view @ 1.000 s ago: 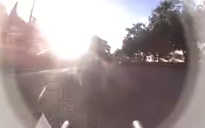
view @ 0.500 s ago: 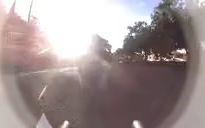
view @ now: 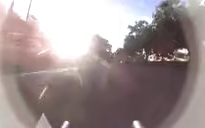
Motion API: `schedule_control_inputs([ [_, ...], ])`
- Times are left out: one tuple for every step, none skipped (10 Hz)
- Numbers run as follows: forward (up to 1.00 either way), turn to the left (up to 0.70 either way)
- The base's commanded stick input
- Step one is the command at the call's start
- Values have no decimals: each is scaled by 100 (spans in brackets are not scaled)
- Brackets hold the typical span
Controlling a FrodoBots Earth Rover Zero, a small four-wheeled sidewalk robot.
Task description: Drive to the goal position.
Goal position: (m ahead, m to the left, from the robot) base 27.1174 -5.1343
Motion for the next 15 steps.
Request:
schedule_control_inputs([
  [67,2],
  [67,2],
  [67,2],
  [67,2],
  [67,2],
  [67,2],
  [67,2],
  [67,2],
  [67,2],
  [67,2],
  [67,2],
  [67,2],
  [67,2],
  [67,2],
  [67,2],
])
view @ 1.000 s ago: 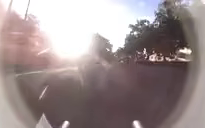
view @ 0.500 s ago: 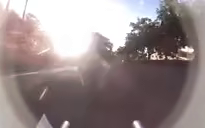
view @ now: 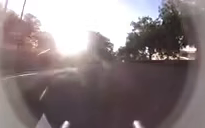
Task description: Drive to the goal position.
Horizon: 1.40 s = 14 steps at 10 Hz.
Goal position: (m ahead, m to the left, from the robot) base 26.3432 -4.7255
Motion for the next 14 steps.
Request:
schedule_control_inputs([
  [67,2],
  [67,-27],
  [67,-27],
  [67,-27],
  [67,-16],
  [67,-8],
  [67,0],
  [67,2],
  [67,2],
  [67,2],
  [67,-27],
  [67,-27],
  [67,-27],
  [67,2],
])
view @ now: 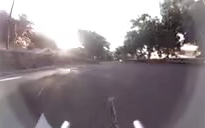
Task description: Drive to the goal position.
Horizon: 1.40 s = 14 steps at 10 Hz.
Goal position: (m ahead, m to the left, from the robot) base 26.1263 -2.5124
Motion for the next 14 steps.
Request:
schedule_control_inputs([
  [67,2],
  [67,2],
  [67,2],
  [67,2],
  [67,2],
  [67,2],
  [67,2],
  [67,2],
  [67,2],
  [67,2],
  [67,2],
  [67,2],
  [67,2],
  [67,2],
])
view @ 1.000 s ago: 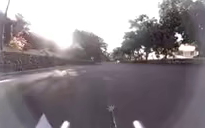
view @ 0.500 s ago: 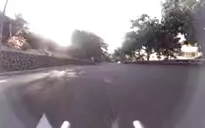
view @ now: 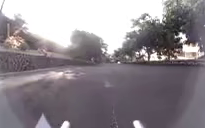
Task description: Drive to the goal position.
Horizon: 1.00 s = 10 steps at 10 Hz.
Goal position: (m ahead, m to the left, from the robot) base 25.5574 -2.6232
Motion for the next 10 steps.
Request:
schedule_control_inputs([
  [67,2],
  [67,2],
  [67,2],
  [67,2],
  [67,2],
  [67,2],
  [67,2],
  [67,2],
  [67,2],
  [67,2],
])
